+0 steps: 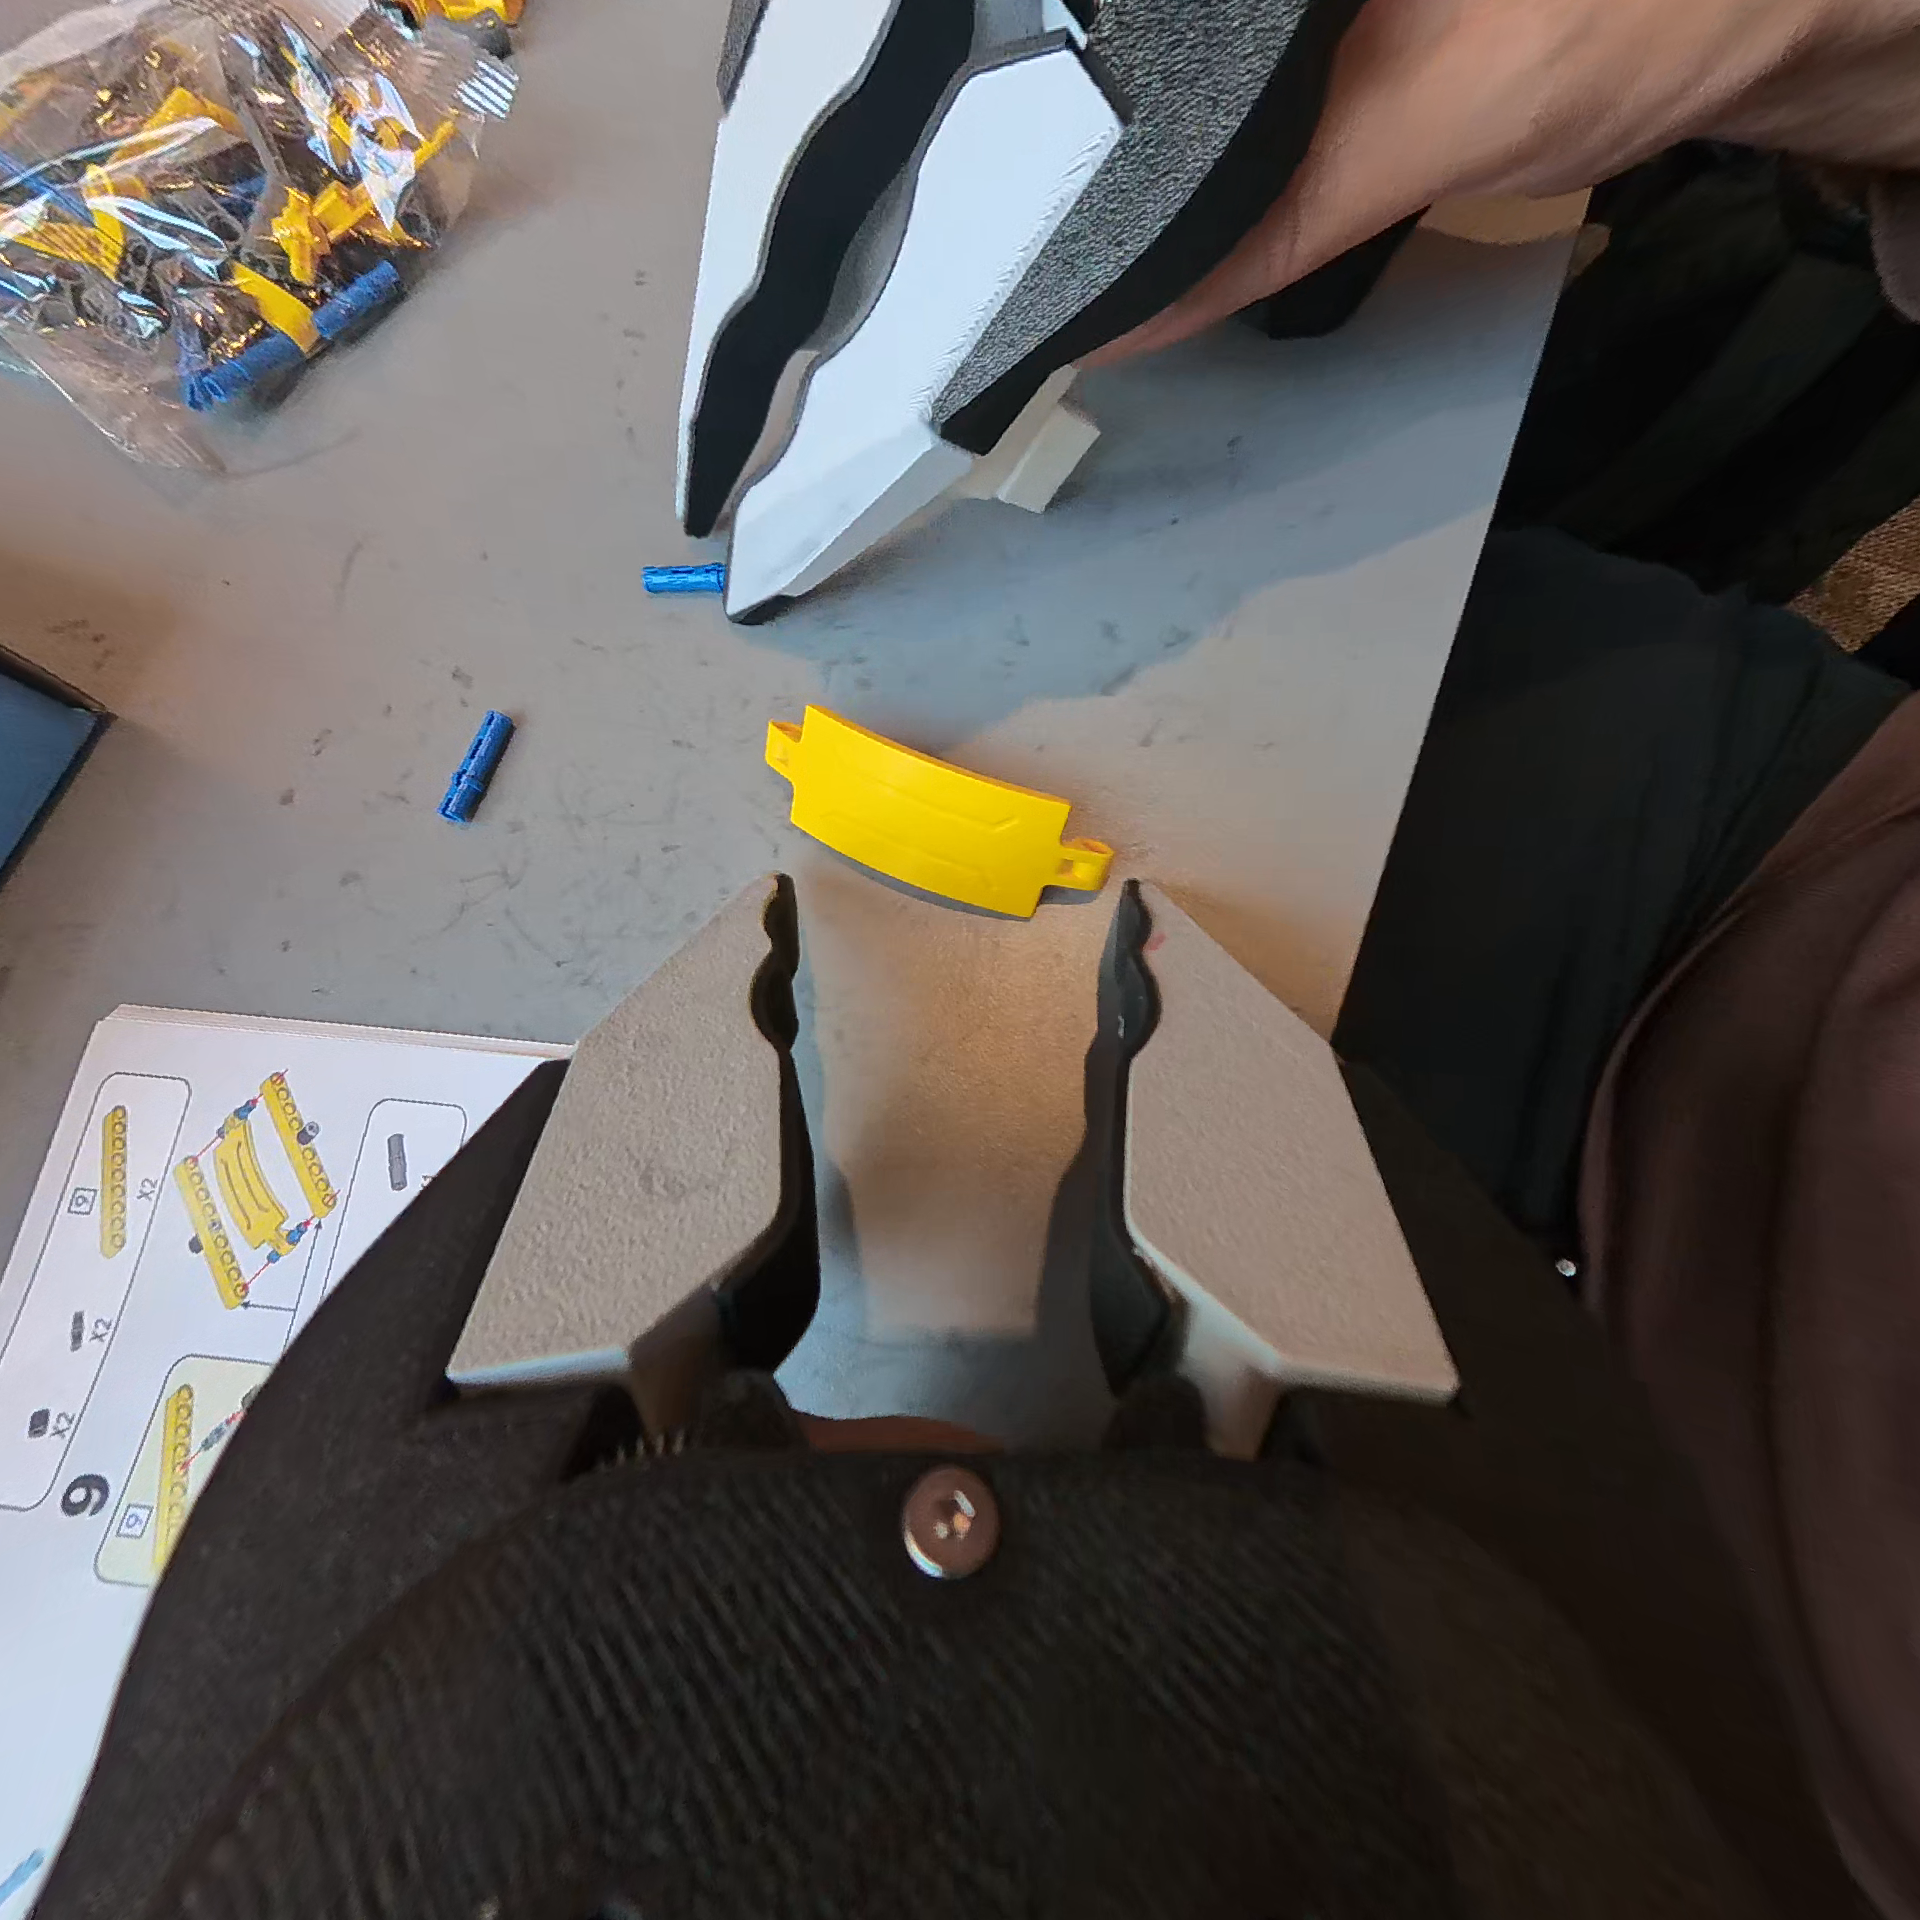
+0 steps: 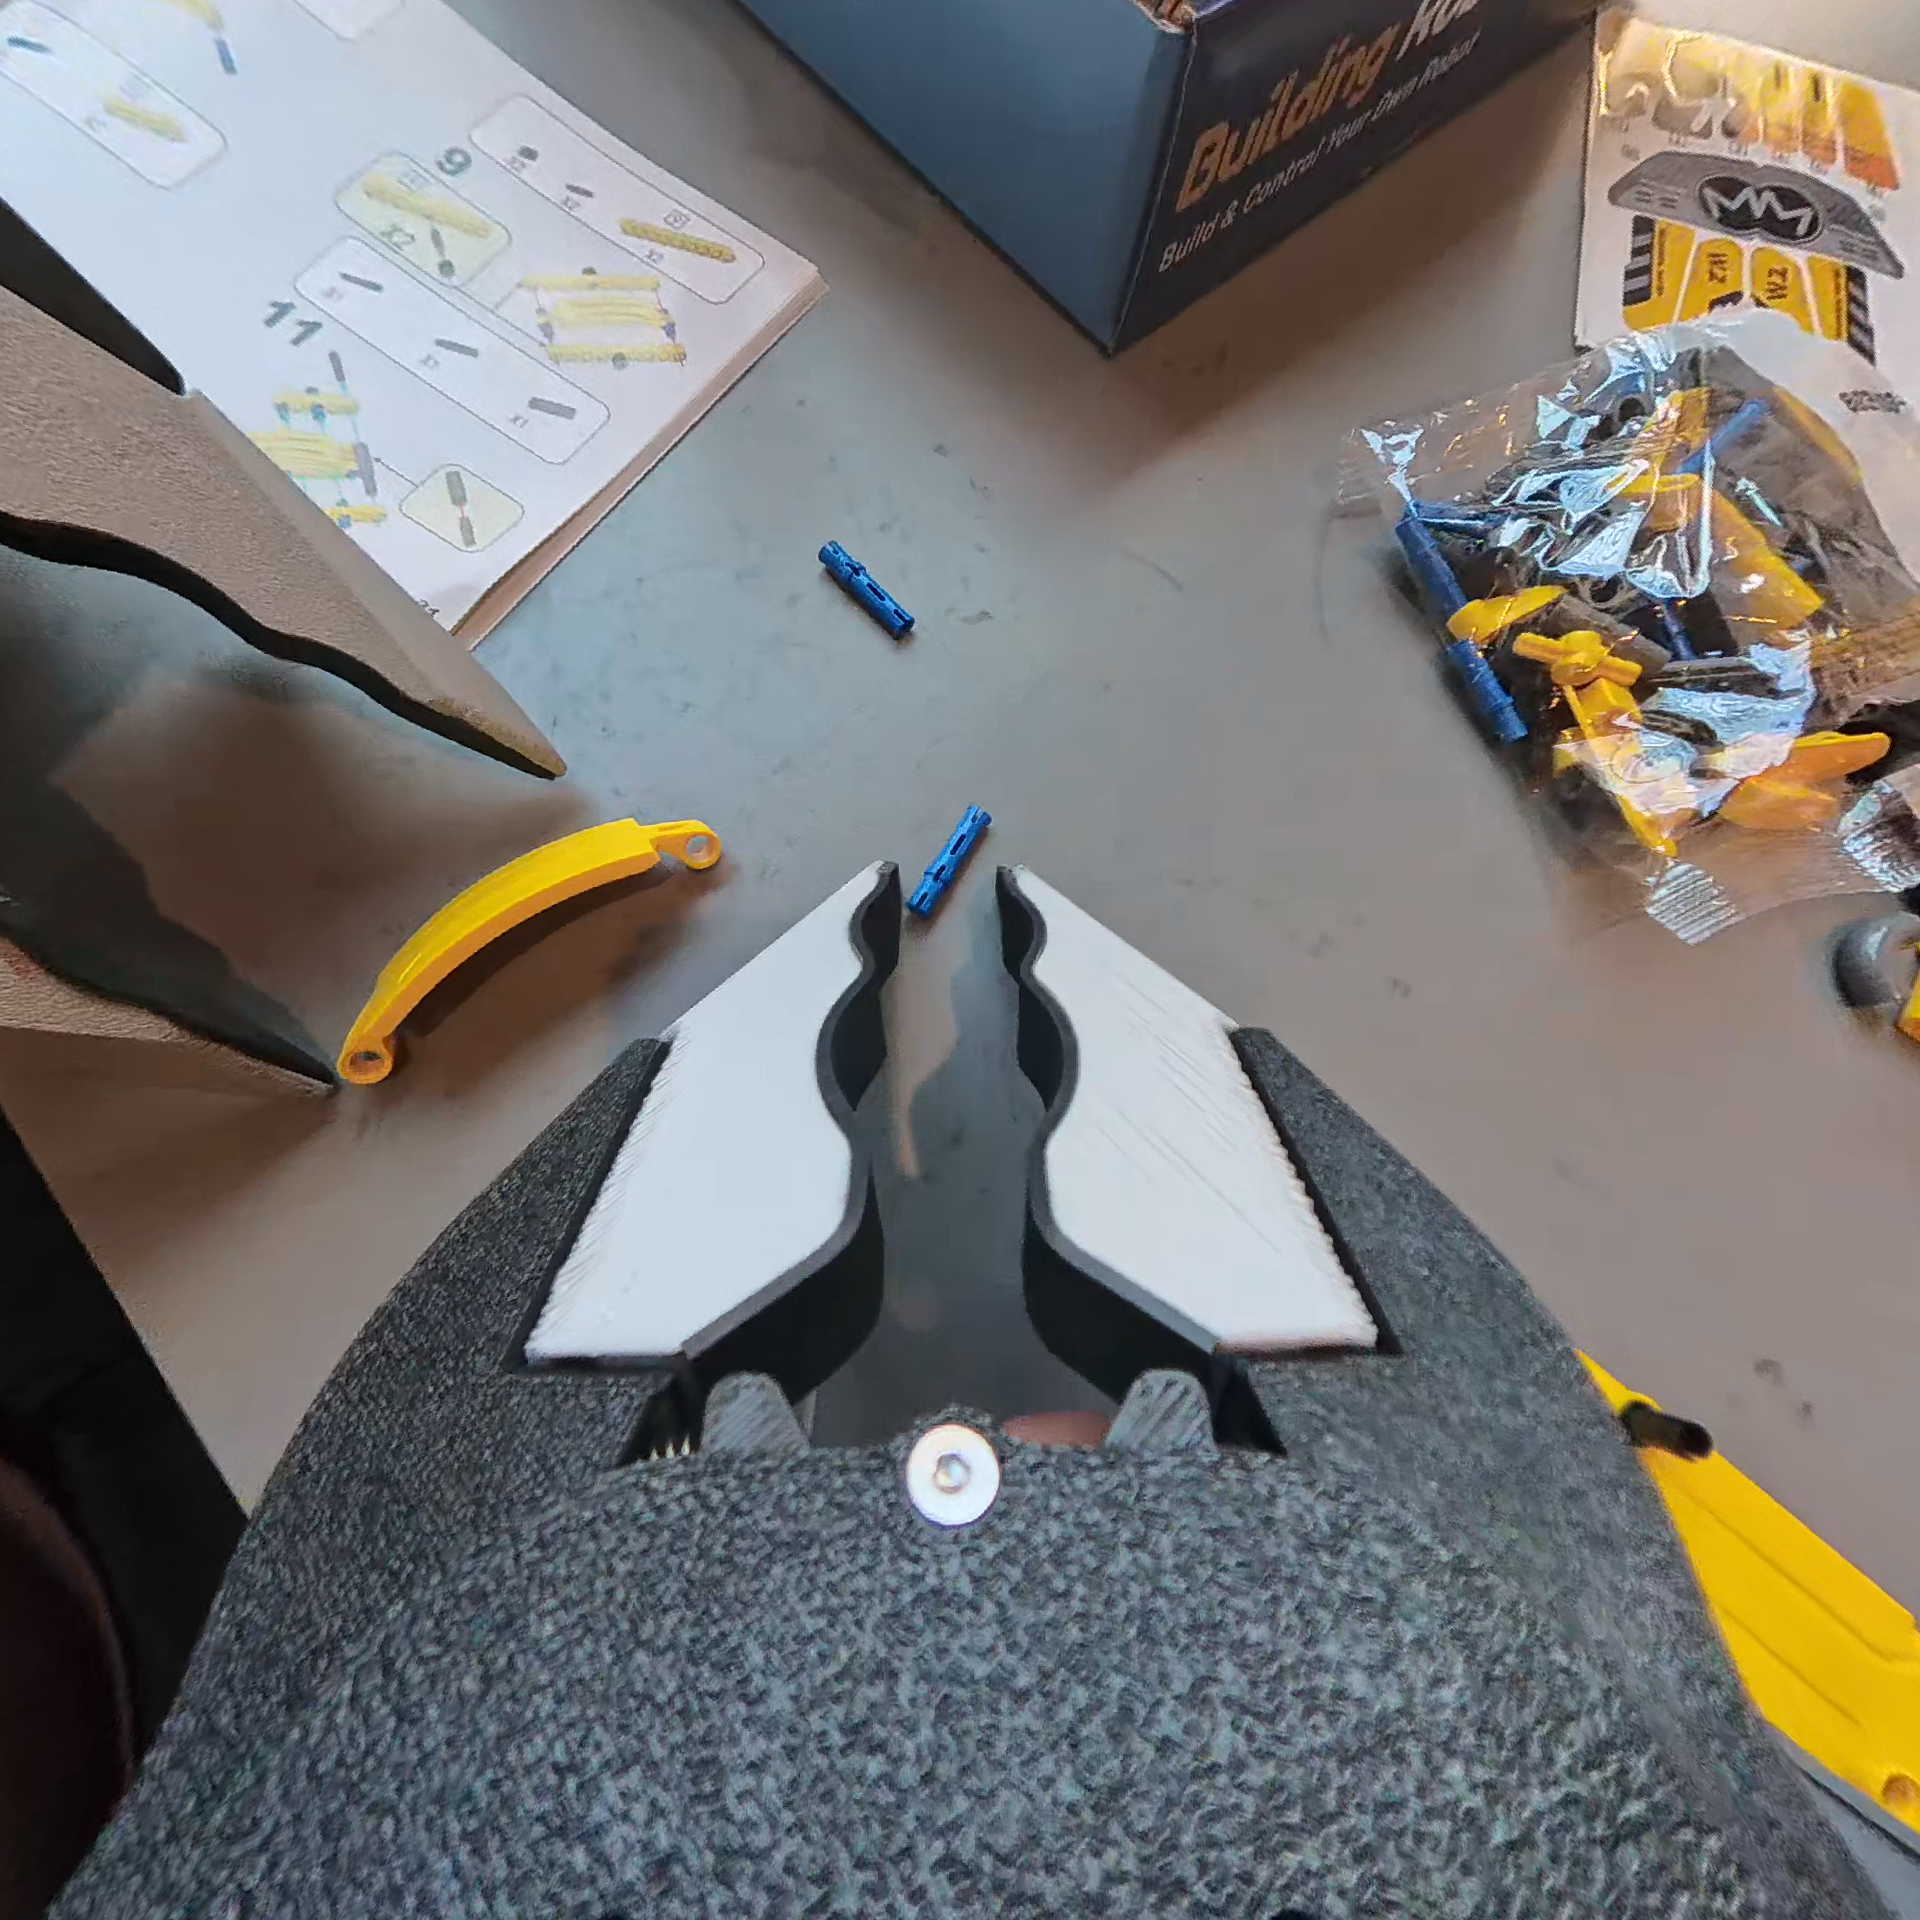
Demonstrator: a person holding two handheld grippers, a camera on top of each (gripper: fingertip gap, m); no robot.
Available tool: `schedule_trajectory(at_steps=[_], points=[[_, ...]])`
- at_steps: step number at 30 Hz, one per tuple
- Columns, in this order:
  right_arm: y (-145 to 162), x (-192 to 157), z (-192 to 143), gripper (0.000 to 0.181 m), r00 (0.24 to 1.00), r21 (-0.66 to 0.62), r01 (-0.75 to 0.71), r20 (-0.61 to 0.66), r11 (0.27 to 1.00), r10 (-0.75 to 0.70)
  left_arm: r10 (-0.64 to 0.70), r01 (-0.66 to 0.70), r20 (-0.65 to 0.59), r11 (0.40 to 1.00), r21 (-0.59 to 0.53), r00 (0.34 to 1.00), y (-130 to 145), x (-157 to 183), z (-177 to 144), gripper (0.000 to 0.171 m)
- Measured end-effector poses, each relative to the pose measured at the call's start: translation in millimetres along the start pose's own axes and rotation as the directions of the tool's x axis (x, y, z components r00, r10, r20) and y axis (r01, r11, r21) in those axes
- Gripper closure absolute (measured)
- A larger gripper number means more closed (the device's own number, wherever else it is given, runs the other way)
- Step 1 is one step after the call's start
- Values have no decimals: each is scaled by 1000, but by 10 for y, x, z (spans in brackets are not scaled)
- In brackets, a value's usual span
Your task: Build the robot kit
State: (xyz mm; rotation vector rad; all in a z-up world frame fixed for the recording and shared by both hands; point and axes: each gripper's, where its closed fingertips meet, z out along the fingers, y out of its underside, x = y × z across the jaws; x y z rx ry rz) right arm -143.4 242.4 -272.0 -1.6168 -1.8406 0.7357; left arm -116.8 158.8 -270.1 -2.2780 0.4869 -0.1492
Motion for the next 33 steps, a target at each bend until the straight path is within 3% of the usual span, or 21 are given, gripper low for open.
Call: schedule_trajectory(at_steps=[3,16,33], points=[[2,-46,-2,176,1000,-1,10,28,1000,-10,-7,7,-5,1000,-1,1000,2,-1,1,117],[-78,13,-245,177,999,145,21,-28,989,-17,-19,19,-10,1000,-3,1000,5,-6,1,121],[-108,-69,-320,177,998,195,61,0,979,-63,-81,83,-33,995,63,996,-66,-50,-69,123]])
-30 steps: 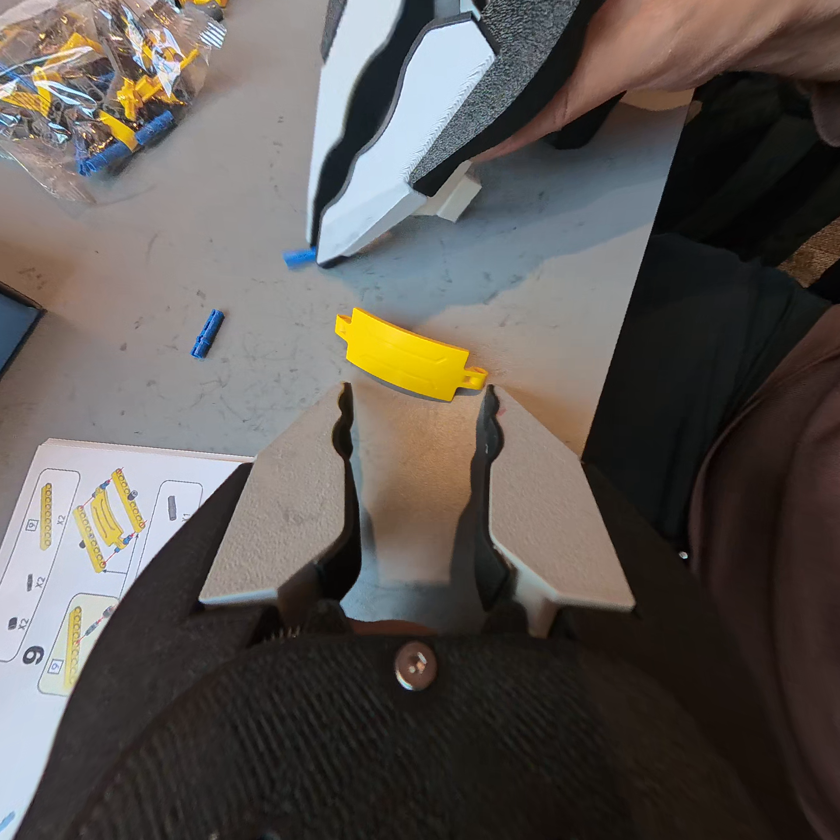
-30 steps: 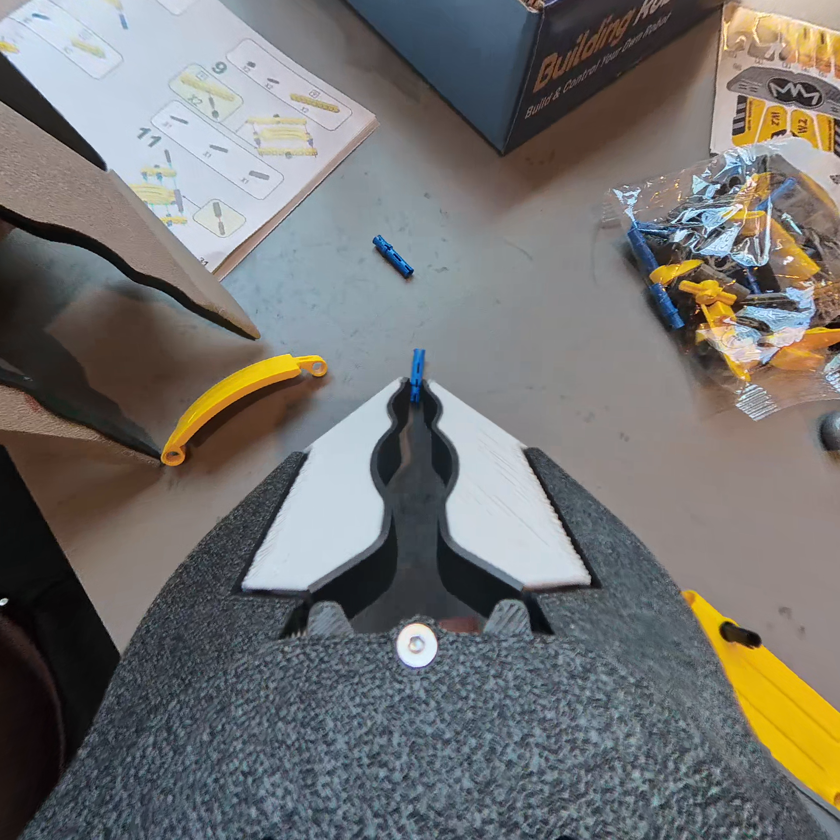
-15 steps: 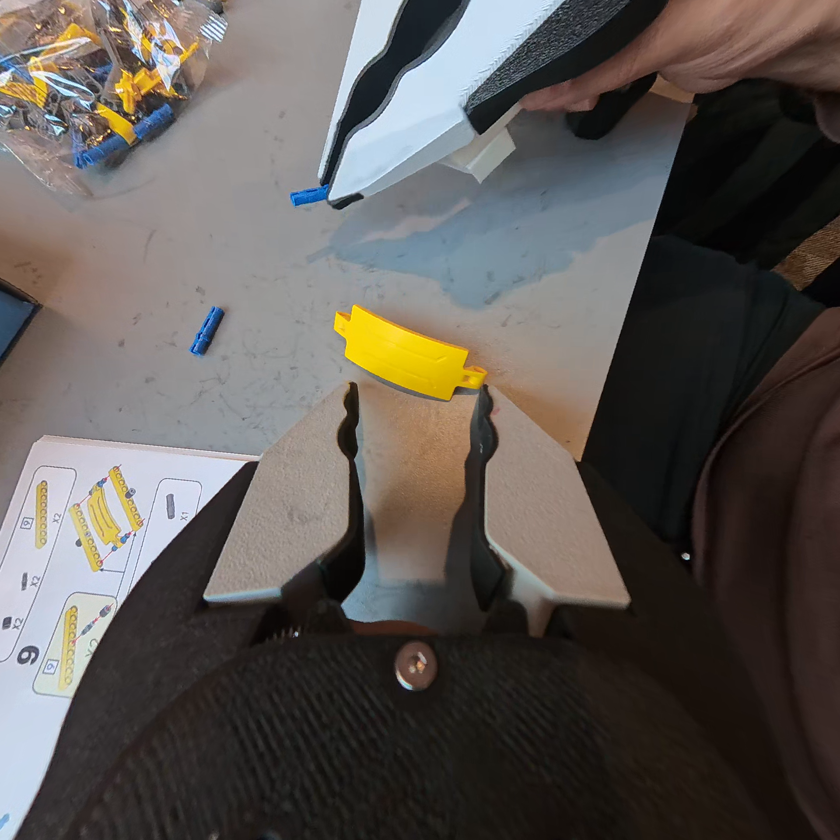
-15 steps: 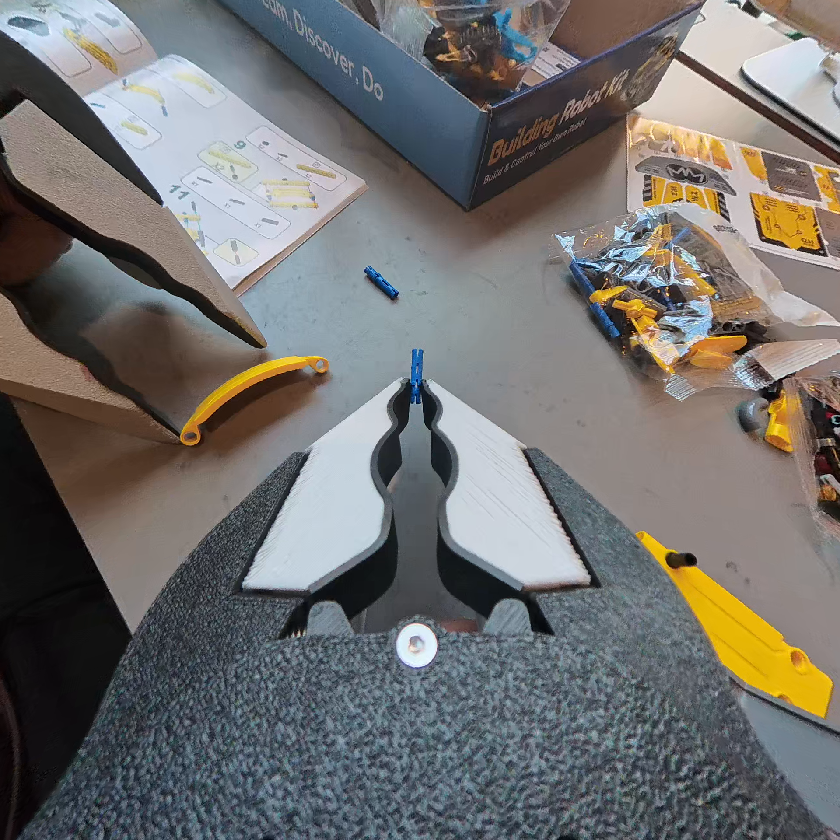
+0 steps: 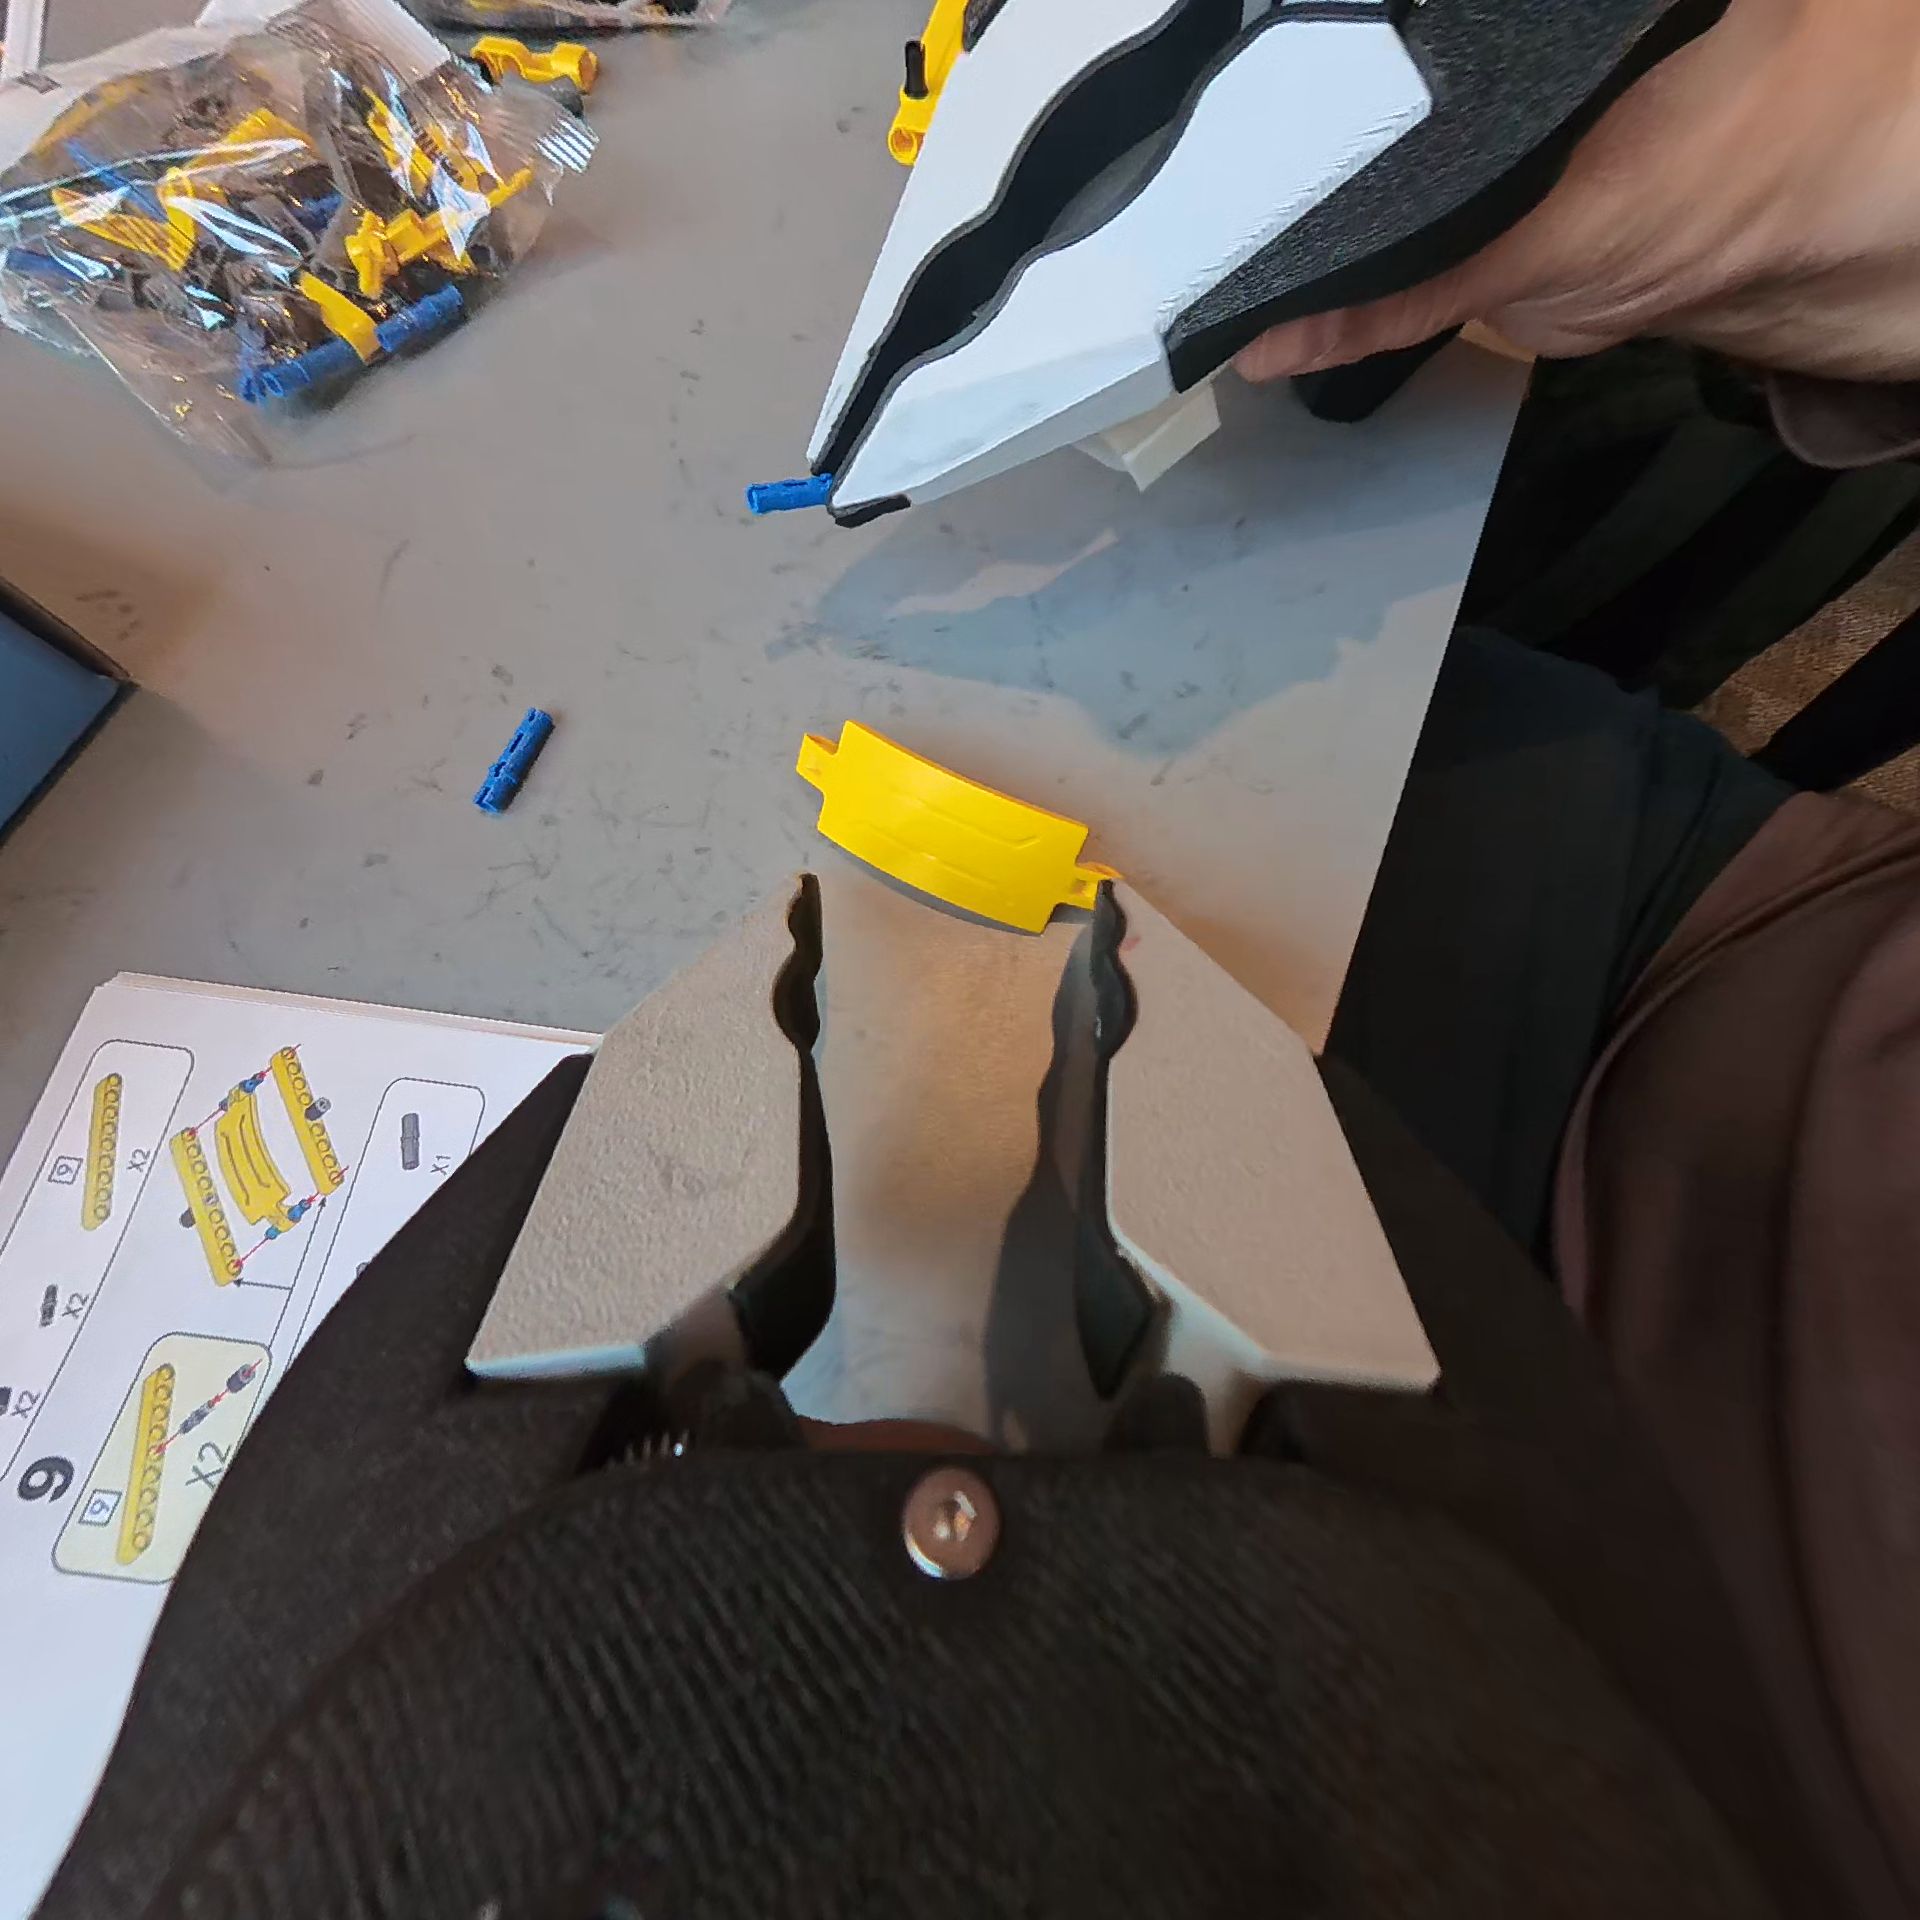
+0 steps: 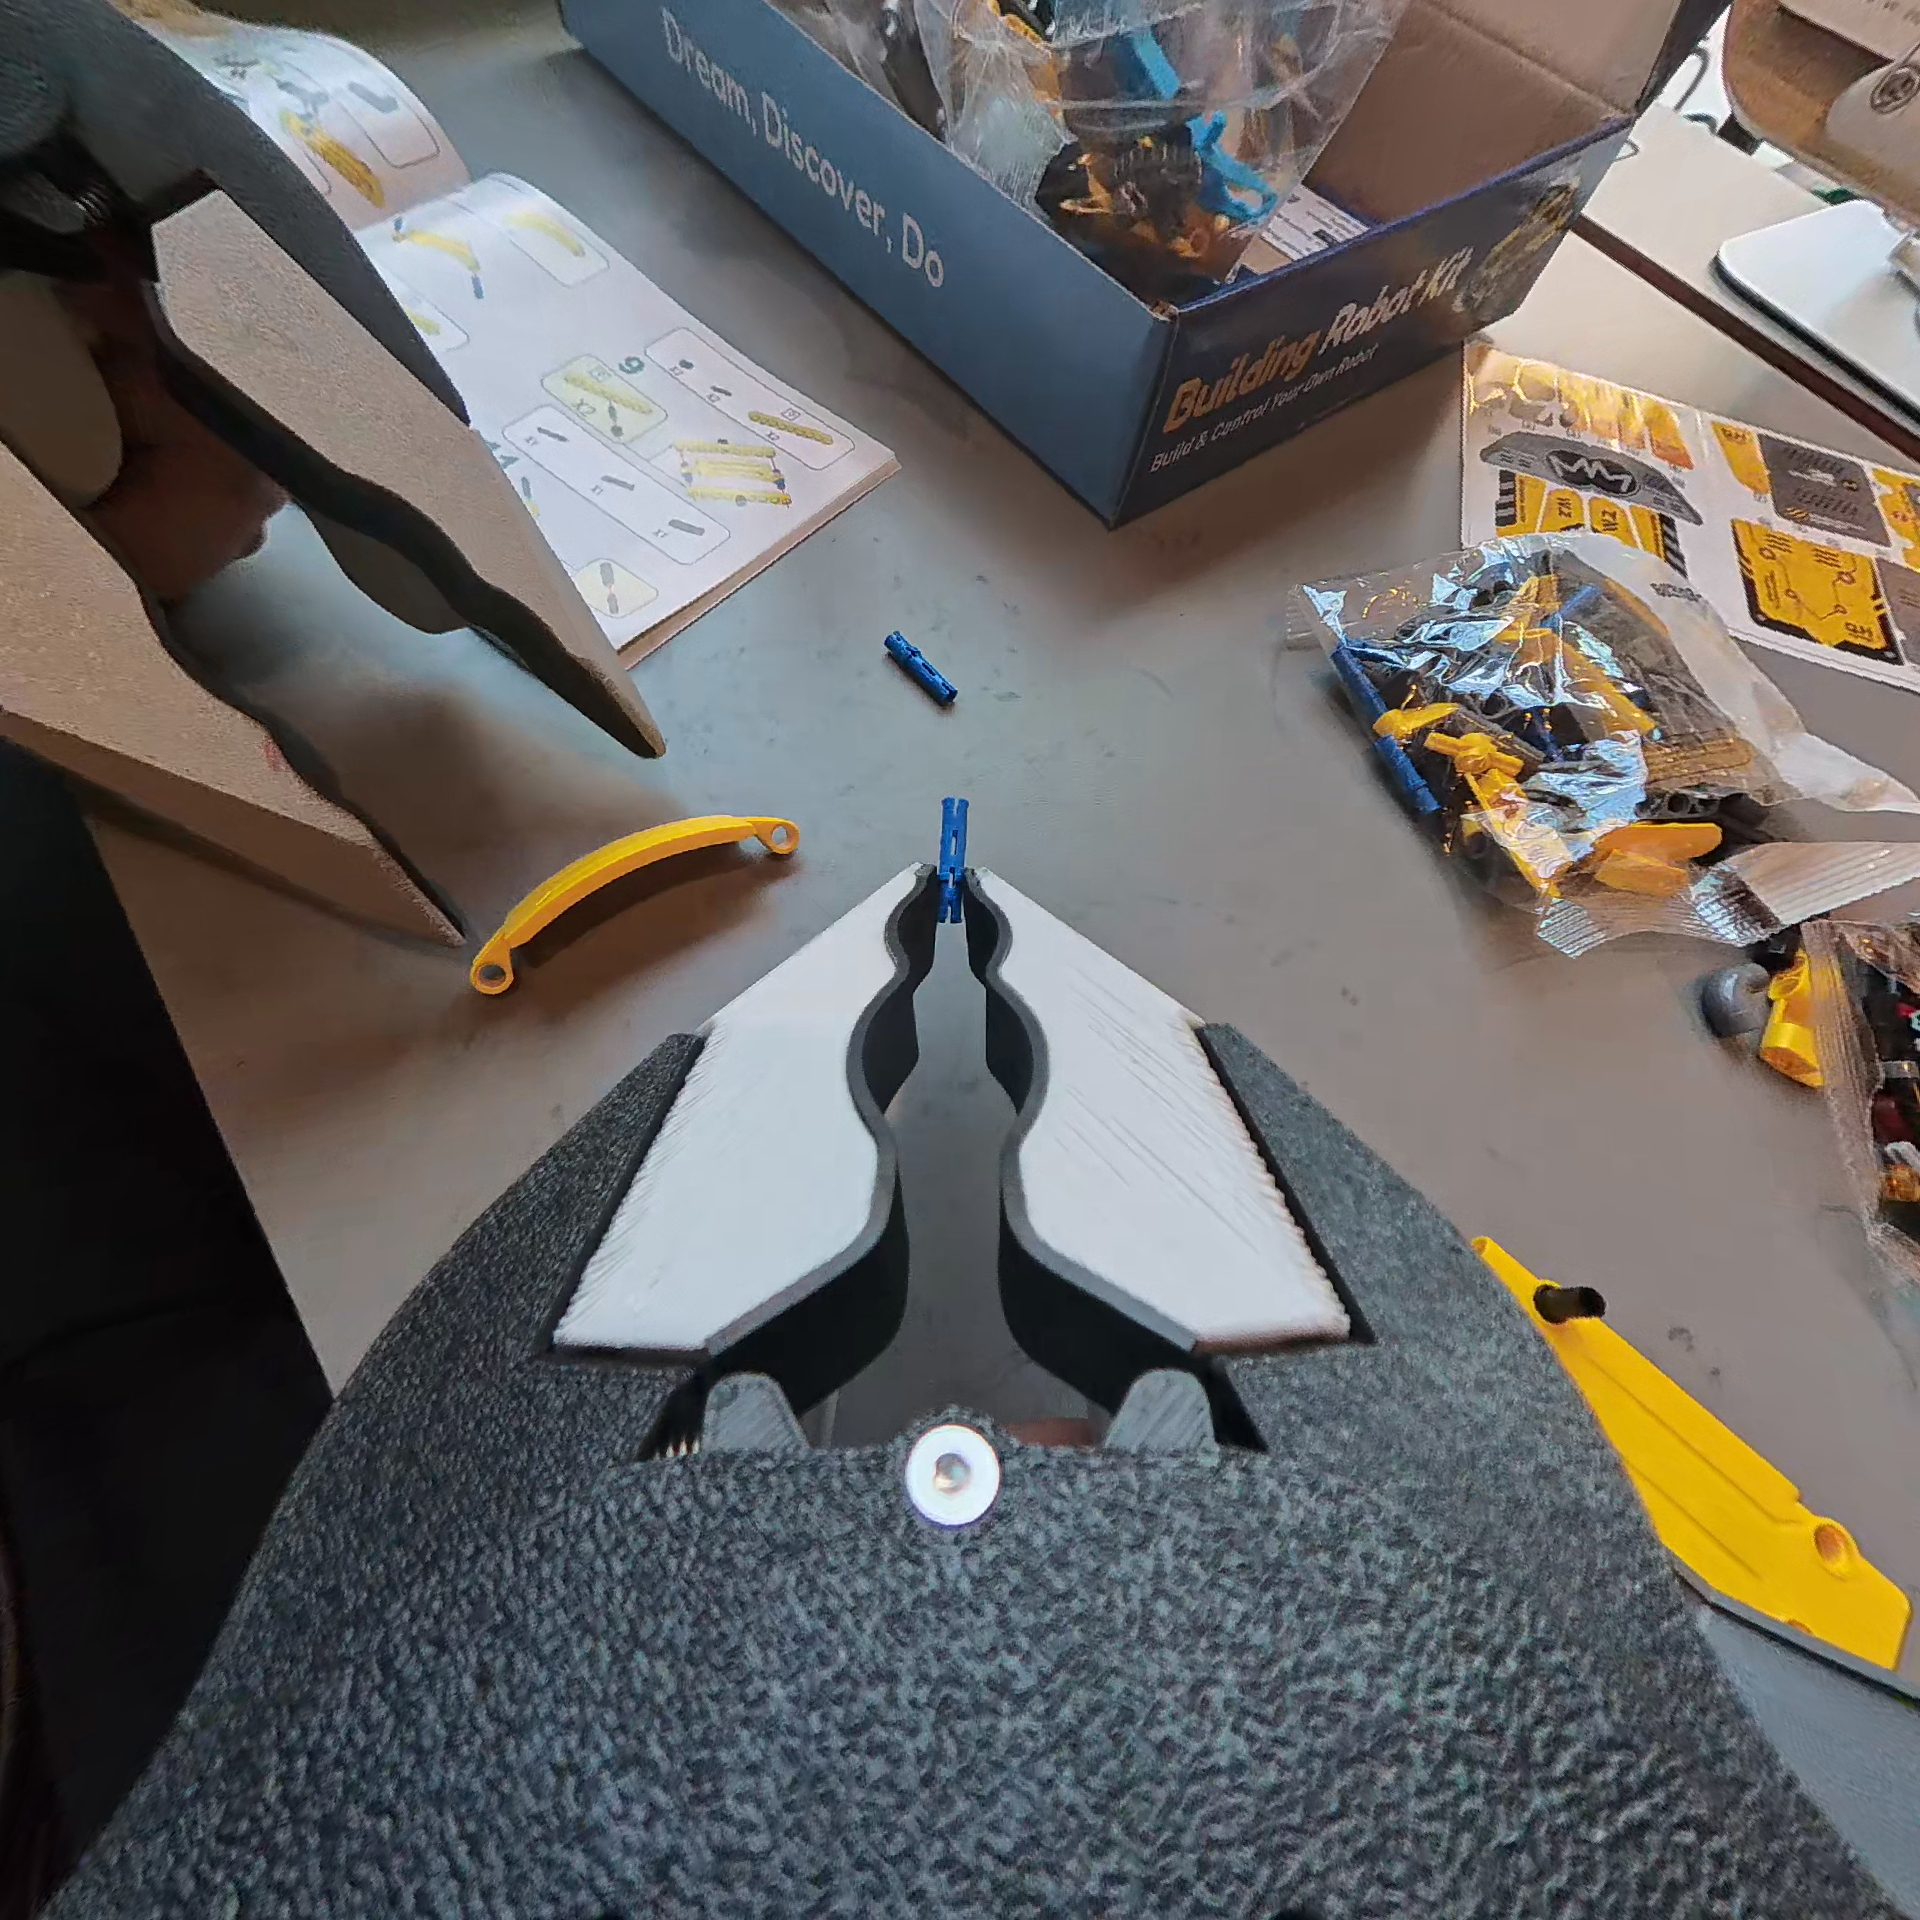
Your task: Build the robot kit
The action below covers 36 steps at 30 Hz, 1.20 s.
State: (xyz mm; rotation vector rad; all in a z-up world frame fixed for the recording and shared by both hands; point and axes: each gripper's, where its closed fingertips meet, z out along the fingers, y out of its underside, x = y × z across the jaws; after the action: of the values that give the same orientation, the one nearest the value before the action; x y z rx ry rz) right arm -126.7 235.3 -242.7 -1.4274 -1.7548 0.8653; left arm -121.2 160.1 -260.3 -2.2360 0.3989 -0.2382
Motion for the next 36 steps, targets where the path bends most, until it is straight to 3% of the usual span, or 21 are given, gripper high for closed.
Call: schedule_trajectory(at_steps=[19,29,36], points=[[-220,-149,-86,177,993,156,65,92,986,-80,-89,85,53,994,76,995,-75,-156,-84,129],[-232,-514,-187,177,933,228,182,269,957,-241,-65,52,74,985,162,995,-175,-163,-180,134],[-256,-634,-158,177,917,237,205,291,950,-271,-87,74,62,980,187,994,-195,-177,-211,141]])
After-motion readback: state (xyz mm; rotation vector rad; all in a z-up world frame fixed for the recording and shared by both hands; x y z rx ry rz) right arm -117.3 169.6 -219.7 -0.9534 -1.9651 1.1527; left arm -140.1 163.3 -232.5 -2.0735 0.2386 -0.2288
